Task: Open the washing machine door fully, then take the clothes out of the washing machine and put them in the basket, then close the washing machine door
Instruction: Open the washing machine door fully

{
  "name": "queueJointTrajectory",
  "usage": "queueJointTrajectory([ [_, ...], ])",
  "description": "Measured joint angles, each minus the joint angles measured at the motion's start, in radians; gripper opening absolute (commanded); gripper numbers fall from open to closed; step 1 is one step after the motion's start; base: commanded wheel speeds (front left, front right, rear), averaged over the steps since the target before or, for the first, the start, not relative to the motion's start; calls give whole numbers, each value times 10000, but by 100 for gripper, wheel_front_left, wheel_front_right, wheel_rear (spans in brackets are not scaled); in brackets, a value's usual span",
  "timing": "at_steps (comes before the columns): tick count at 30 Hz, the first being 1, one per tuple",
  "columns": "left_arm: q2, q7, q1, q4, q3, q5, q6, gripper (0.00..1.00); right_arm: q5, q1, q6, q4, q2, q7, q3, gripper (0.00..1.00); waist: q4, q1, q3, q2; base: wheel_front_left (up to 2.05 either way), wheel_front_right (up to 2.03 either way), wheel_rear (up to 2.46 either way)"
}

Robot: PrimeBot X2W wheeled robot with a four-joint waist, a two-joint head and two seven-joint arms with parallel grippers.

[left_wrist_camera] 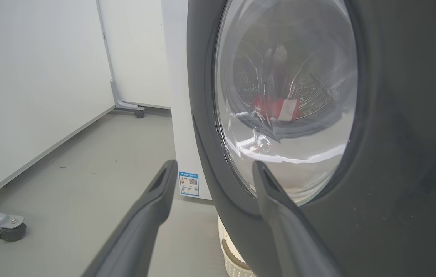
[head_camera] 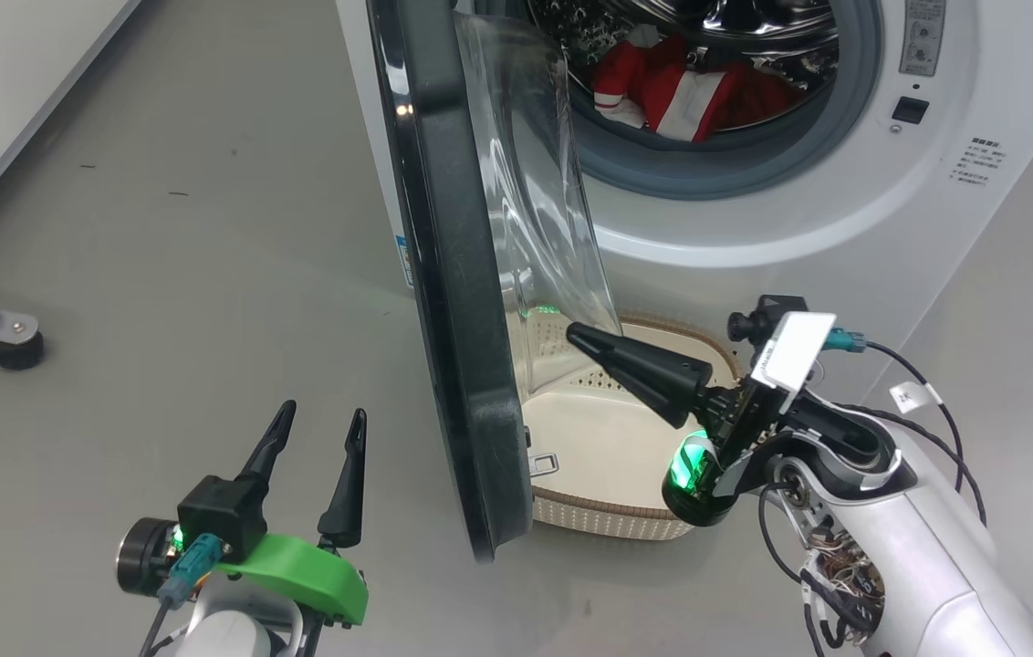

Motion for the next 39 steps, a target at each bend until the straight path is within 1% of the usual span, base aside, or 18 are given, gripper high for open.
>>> queueJointTrajectory([
  [2, 0, 0, 26, -10, 19, -2, 29, 100, 48, 199, 0, -182, -10, -339, -301, 0, -54, 0, -23, 0, 0, 0, 0],
  [3, 0, 0, 28, -13, 38, -2, 31, 100, 27, 311, 2, -255, -6, -616, -491, 20, -86, 0, -28, 0, 0, 0, 0],
  [4, 2, 0, 31, -19, 54, -2, 35, 100, 21, 420, 13, -311, -6, -811, -639, 50, -117, 0, -32, 0, 0, 0, 0],
  [5, 4, 0, 34, -25, 82, -4, 44, 100, 23, 553, 54, -391, -10, -963, -757, 84, -149, 0, -37, 0, 0, 0, 0],
  [6, 10, 0, 35, -36, 119, -4, 46, 100, 8, 689, 54, -431, 0, -1198, -903, 100, -186, 0, -40, 0, 0, 0, 0],
  [13, 19, 0, 37, -52, 25, -4, 77, 100, -1037, 1710, 54, -838, 25, -2627, -1732, 100, -345, 0, -55, 0, 0, 0, 0],
  [17, 21, 0, 51, -71, 102, -4, 115, 100, -2104, 2135, 54, -1083, 35, -3294, -1843, 100, -419, 0, -68, 0, 0, 0, 0],
  [18, 21, 0, 51, -71, 102, -4, 115, 100, -2104, 2135, 54, -1083, 35, -3294, -1843, 100, -419, 0, -68, 0, 0, 0, 0],
  [20, 21, 0, 61, -75, 94, -4, 115, 100, -2754, 2379, 54, -1264, 17, -3810, -1942, 100, -463, 0, -80, 0, 0, 0, 0],
  [24, 21, 0, 75, -81, 96, -4, 115, 100, -4707, 2679, 54, -1511, -460, -4947, -1831, 100, -516, 0, -91, 0, 0, 0, 0],
  [26, 21, 0, 81, -79, 117, -4, 119, 100, -5933, 2756, 54, -1593, -834, -5490, -1547, 100, -546, 0, -105, 0, 0, 0, 0],
  [28, 21, 0, 88, -77, 121, -4, 119, 100, -6849, 2832, 54, -1701, -1005, -6134, -1356, 100, -579, 0, -140, 0, 0, 0, 0],
  [31, 25, 2, 143, -73, 125, -6, 121, 100, -8600, 2884, 56, -1866, -1348, -7164, -869, 100, -627, 0, -190, 0, 0, 0, 0],
  [39, 23, 15, 222, -48, 81, -4, 121, 100, -12205, 2979, 54, -1534, -2100, -9875, -311, 100, -647, 0, -318, 0, 0, 0, 0],
])
